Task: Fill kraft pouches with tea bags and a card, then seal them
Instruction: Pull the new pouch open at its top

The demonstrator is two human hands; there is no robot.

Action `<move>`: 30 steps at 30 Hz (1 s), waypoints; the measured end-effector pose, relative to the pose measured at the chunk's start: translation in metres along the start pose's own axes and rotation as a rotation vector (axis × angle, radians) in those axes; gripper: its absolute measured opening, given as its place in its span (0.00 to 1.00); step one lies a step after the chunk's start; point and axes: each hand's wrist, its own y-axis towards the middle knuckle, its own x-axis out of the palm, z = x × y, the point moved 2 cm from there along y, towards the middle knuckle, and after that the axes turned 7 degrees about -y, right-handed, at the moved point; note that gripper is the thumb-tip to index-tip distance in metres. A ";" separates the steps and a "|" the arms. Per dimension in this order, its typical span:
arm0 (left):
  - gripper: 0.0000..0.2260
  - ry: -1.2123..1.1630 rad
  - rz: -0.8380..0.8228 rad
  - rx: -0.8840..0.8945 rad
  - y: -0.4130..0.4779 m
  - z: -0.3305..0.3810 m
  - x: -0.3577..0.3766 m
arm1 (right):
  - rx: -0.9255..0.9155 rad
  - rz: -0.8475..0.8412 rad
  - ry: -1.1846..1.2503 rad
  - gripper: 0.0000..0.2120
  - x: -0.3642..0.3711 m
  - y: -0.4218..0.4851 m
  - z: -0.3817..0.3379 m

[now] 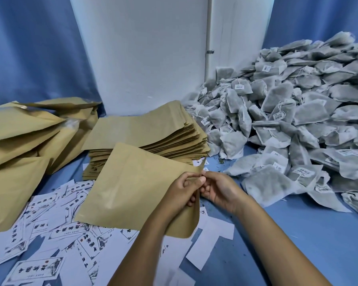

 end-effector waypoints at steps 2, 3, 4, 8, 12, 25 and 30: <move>0.10 -0.012 0.008 -0.003 0.000 0.001 0.000 | 0.009 -0.006 0.028 0.11 0.001 -0.001 0.001; 0.10 -0.013 0.013 -0.004 0.000 0.001 0.000 | 0.010 -0.008 0.047 0.11 0.001 -0.001 0.002; 0.10 -0.010 0.017 -0.003 0.000 0.001 0.000 | 0.008 -0.010 0.063 0.10 0.001 -0.001 0.002; 0.10 -0.002 0.023 -0.004 0.000 0.001 0.001 | -0.001 -0.009 0.090 0.11 0.002 -0.002 0.004; 0.10 -0.021 0.018 -0.016 -0.003 0.001 0.001 | 0.001 0.001 0.073 0.11 0.003 -0.002 0.004; 0.11 -0.019 -0.050 -0.012 -0.003 0.003 -0.002 | 0.018 -0.022 0.049 0.10 0.003 -0.003 0.002; 0.11 -0.020 -0.035 -0.036 -0.001 0.002 -0.003 | 0.031 -0.007 0.035 0.11 0.002 -0.003 0.002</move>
